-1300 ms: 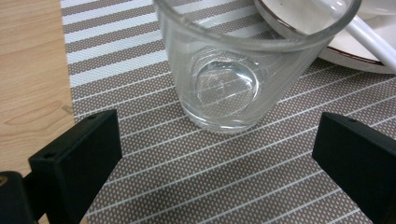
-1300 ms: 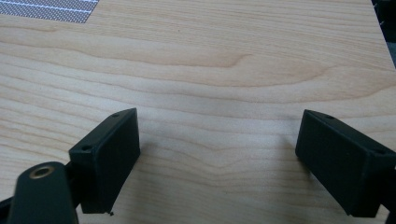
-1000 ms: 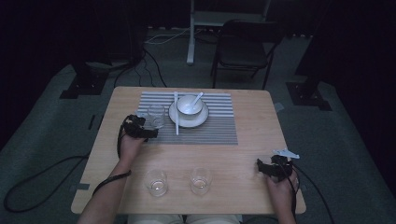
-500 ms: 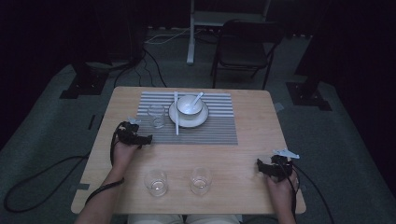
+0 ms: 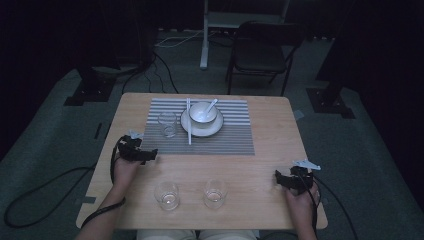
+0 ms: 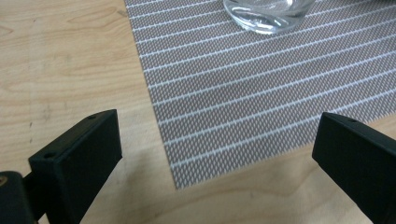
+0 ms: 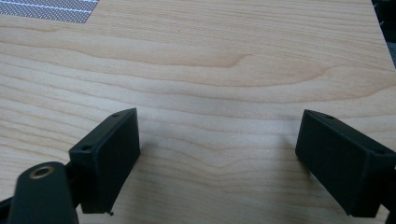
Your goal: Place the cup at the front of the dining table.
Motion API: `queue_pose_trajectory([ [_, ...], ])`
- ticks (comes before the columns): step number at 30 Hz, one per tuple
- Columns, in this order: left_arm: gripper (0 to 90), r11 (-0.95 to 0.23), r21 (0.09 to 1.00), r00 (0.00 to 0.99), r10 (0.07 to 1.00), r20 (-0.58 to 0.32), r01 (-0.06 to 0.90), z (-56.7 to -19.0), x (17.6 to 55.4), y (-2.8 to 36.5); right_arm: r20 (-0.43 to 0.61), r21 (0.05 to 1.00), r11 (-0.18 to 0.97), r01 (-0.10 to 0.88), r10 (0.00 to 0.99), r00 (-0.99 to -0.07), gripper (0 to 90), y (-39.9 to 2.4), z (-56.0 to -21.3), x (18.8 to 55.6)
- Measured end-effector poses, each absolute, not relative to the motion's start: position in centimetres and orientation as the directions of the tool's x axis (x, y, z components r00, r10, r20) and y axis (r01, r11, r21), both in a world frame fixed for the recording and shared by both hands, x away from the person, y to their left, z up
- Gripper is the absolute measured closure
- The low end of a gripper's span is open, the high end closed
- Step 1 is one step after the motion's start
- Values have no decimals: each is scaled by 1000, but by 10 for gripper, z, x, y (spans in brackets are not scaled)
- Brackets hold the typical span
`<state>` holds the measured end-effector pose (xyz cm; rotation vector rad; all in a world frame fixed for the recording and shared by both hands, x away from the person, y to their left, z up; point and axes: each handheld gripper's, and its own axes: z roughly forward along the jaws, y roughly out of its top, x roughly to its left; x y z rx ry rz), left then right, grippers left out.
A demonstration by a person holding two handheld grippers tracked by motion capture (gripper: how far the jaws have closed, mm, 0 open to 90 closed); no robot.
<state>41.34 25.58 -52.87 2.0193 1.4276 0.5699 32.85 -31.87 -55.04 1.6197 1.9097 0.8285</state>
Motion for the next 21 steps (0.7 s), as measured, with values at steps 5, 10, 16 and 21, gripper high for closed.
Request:
queue_pose_trajectory([
  [5,16,-248,692,338,941,6,678,-526,406,258,12,723,108,682,986,-168,131,-319,-550,328],
  [10,16,-228,710,341,940,-18,666,-526,395,262,12,723,108,682,986,-168,131,-319,-550,328],
  [16,16,-222,713,321,947,-4,665,-529,386,268,12,723,108,682,986,-168,131,-319,-550,328],
  [21,16,-217,716,306,952,5,664,-531,378,275,12,723,108,682,986,-169,131,-319,-550,328],
])
